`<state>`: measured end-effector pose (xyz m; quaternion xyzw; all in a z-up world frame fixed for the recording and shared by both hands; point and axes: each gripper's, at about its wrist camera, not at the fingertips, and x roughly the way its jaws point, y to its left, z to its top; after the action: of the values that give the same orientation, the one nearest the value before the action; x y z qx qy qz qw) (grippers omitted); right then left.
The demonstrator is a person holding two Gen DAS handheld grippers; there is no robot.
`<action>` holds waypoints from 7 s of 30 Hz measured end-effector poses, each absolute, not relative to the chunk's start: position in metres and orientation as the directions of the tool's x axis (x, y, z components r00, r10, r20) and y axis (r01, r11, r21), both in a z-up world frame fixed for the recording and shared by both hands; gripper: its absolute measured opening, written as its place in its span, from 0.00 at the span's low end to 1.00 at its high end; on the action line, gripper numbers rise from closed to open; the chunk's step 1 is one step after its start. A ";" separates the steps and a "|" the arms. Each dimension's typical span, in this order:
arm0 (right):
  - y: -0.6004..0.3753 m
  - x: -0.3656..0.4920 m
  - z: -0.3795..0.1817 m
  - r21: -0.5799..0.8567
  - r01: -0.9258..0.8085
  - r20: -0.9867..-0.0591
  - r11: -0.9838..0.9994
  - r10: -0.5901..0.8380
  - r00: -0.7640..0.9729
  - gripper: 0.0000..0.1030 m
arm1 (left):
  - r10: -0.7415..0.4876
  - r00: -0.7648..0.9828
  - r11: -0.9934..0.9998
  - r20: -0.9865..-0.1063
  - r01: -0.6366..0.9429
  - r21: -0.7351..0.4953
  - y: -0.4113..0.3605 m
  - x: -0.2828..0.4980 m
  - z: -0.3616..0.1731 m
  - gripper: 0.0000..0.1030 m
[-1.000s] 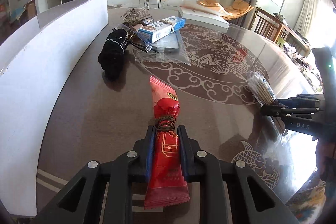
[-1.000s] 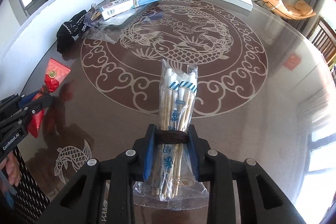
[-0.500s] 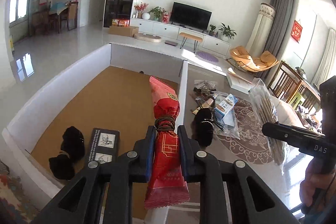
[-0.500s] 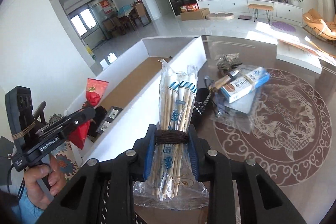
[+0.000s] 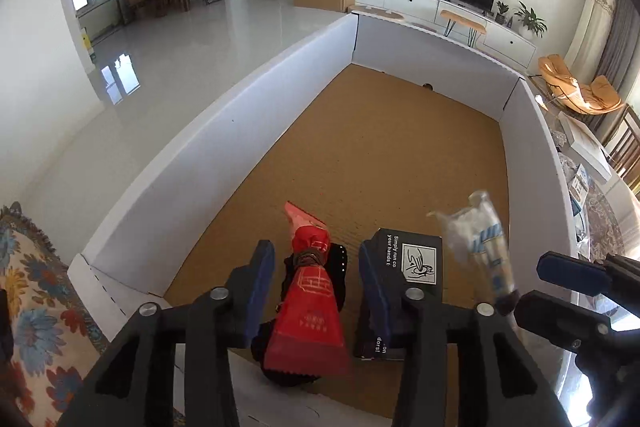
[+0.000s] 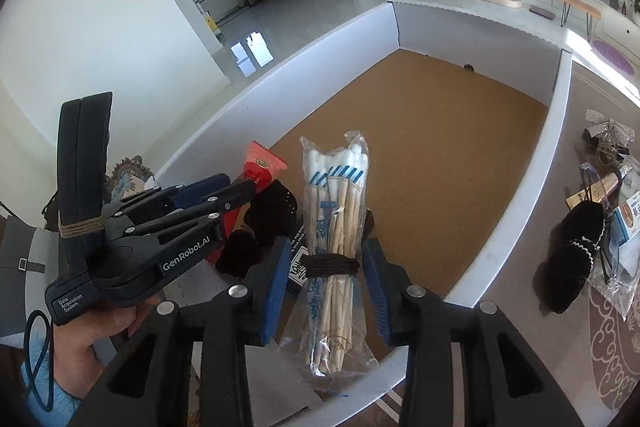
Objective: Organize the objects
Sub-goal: 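Carry the chopsticks and red packet over the bin and release both, then bring both open grippers back over the table, then grasp the black knit bag with the left gripper and lift it, then grasp the clear glasses with the right gripper while the left gripper holds the black bag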
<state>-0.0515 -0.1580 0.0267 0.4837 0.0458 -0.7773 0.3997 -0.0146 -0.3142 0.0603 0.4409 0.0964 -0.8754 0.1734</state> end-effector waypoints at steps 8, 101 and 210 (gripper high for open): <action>-0.096 -0.039 0.060 0.266 0.645 -0.649 -0.716 -0.628 -0.429 0.88 | -0.192 -0.673 -0.929 -0.714 0.360 -0.090 -0.273 0.017 0.084 0.81; 0.242 -0.021 -0.067 -0.017 0.062 -0.803 -0.998 -0.024 -0.595 1.00 | 0.029 -0.620 -0.998 -0.784 -0.062 0.012 -0.012 0.003 -0.029 1.00; 0.230 -0.041 -0.065 -0.005 0.174 -0.839 -0.985 -0.091 -0.536 1.00 | -0.028 -0.621 -0.999 -0.783 0.036 0.008 -0.037 -0.036 -0.034 1.00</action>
<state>-0.0411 0.2299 -0.0646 0.4758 0.0439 -0.8752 0.0758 -0.0363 -0.0375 -0.0336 0.4349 0.0042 -0.9003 0.0178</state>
